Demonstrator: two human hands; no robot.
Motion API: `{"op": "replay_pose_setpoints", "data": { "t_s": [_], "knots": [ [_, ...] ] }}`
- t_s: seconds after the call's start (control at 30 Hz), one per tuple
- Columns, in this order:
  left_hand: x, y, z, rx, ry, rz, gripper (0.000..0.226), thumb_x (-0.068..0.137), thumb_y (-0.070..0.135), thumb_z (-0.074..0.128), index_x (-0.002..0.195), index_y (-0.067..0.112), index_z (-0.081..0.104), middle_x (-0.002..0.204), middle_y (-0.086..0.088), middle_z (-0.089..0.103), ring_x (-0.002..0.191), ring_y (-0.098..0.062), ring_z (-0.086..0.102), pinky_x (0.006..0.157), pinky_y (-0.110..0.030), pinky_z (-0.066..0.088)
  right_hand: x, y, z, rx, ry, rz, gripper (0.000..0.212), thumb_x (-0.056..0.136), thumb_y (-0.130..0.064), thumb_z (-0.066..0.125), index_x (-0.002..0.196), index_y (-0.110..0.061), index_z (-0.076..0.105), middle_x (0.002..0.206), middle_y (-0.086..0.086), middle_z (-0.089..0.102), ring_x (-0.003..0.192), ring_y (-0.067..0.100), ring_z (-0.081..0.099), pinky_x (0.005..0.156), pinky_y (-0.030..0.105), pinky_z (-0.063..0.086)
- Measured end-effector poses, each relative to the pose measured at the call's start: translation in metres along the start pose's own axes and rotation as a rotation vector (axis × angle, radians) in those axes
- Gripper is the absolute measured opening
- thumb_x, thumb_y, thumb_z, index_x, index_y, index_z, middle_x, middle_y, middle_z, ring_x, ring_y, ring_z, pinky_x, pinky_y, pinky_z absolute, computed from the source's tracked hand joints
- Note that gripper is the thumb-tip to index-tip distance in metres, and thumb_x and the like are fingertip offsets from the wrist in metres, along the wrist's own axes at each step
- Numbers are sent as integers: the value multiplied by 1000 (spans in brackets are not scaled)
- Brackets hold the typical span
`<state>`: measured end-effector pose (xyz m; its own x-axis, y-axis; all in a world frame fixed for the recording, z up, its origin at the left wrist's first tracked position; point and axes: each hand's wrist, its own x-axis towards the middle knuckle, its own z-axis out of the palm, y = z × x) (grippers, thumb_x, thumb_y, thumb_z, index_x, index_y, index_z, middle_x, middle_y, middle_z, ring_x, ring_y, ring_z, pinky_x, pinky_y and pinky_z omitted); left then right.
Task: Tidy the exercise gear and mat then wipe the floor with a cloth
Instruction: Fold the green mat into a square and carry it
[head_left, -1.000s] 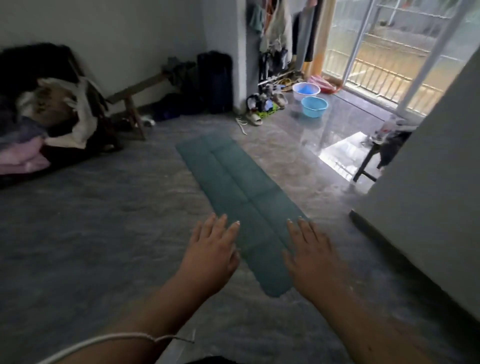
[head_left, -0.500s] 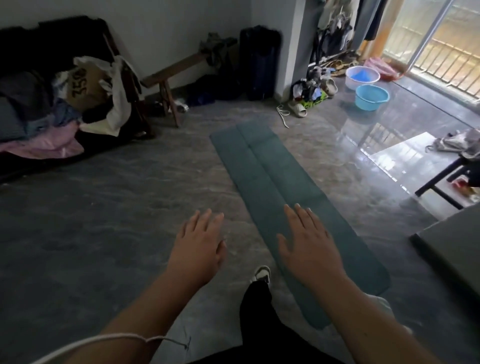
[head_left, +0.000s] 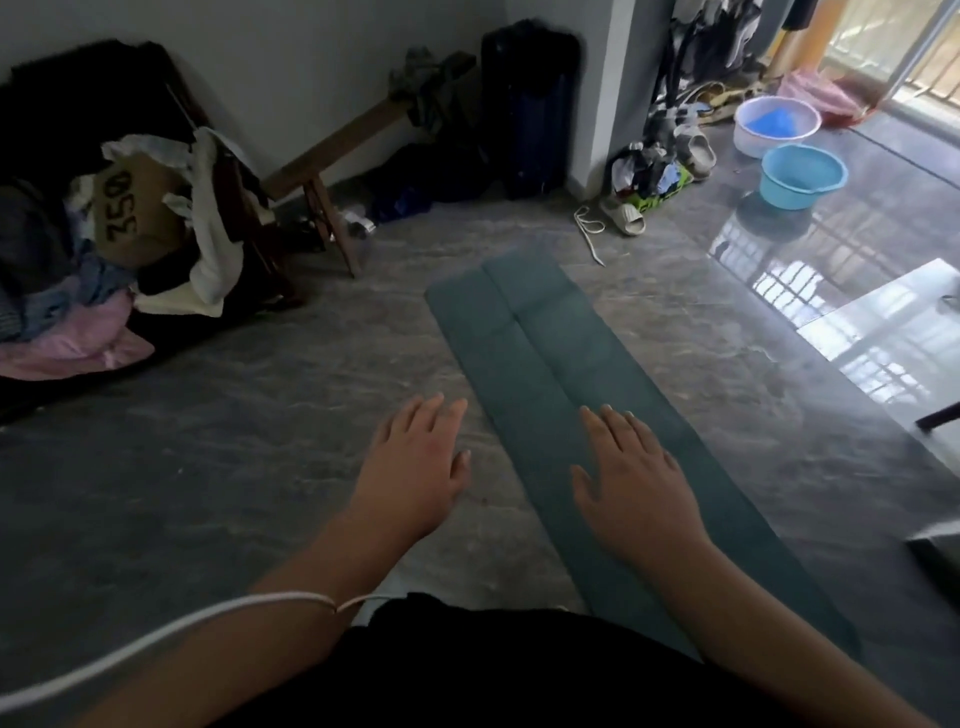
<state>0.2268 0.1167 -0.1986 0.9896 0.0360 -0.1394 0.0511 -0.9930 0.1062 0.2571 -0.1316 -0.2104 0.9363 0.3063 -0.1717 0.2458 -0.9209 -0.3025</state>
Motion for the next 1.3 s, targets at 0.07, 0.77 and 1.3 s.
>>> {"op": "replay_pose_setpoints", "data": {
  "t_s": [0.07,0.77,1.3],
  "knots": [
    [42,-4,2,-4,-15,63,63,93,44,41,151,25,29,157,-6,32,144,-28,28,116,-44,22,24,1,2,-21,9,43,69,95,-49,39,156,-26,17,163,1,21,150,21,15,118,41,23],
    [445,-32,183,222,-443,1149,67,79,37,30,137,11,52,138,-15,56,125,-32,53,103,-49,43,236,-21,192,256,3,1054,64,92,-37,43,152,-19,33,158,8,34,147,27,27,114,43,29],
    [498,-59,734,372,-536,1341,64,91,28,51,151,14,32,157,-17,30,143,-37,30,116,-50,29,313,184,721,191,-157,832,68,94,-34,49,154,-15,27,161,9,27,148,29,25,117,44,27]
  ]
}}
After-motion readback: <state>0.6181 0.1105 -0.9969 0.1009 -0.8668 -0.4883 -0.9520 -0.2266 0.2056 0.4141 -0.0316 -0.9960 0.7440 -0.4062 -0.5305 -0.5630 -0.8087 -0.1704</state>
